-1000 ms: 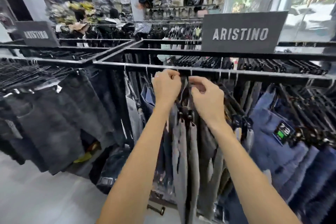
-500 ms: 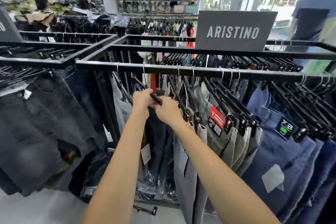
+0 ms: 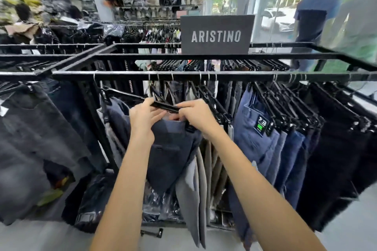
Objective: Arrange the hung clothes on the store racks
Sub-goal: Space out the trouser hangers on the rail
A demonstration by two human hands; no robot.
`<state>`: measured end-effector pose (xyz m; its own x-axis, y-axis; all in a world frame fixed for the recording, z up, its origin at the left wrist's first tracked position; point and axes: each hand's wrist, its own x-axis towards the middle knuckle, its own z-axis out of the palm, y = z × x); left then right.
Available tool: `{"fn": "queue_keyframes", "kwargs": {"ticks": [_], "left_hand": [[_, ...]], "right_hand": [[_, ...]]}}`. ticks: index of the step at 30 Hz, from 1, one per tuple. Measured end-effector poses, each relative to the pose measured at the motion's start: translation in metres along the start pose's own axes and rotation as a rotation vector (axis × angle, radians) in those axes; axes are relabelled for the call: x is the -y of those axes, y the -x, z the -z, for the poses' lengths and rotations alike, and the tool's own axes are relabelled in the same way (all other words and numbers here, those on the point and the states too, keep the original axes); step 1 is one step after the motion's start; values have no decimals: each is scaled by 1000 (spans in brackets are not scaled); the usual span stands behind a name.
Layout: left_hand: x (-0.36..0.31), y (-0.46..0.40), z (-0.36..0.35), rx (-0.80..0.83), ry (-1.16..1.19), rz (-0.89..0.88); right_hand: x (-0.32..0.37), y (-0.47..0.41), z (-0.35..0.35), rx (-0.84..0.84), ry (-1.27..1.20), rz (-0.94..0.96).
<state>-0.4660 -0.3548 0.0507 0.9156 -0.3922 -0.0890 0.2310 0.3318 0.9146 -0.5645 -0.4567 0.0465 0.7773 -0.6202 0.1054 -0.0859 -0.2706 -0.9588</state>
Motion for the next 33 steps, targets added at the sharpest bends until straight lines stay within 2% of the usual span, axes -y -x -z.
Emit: {"fn": "queue_keyframes", "kwargs": {"ticks": [5,10,14,22,29,33], "left_hand": [[19,62,-53,41,34,5],[43,132,-113,172,66,3],[75,177,-153,276,67,35],[134,244,-216,451,28,233],[152,273,-257,583,-7,349],[146,257,-264,547,-32,343]], "right_hand": [[-11,39,84,25,-135,-31],[-22,77,176,65,-154,-40],[-37,109,237,-16,-80,-64],[-57,190,336,-165,35,-173],[-57,239,378,-326,69,-223],[-41,241,361,-317,227,-237]]}}
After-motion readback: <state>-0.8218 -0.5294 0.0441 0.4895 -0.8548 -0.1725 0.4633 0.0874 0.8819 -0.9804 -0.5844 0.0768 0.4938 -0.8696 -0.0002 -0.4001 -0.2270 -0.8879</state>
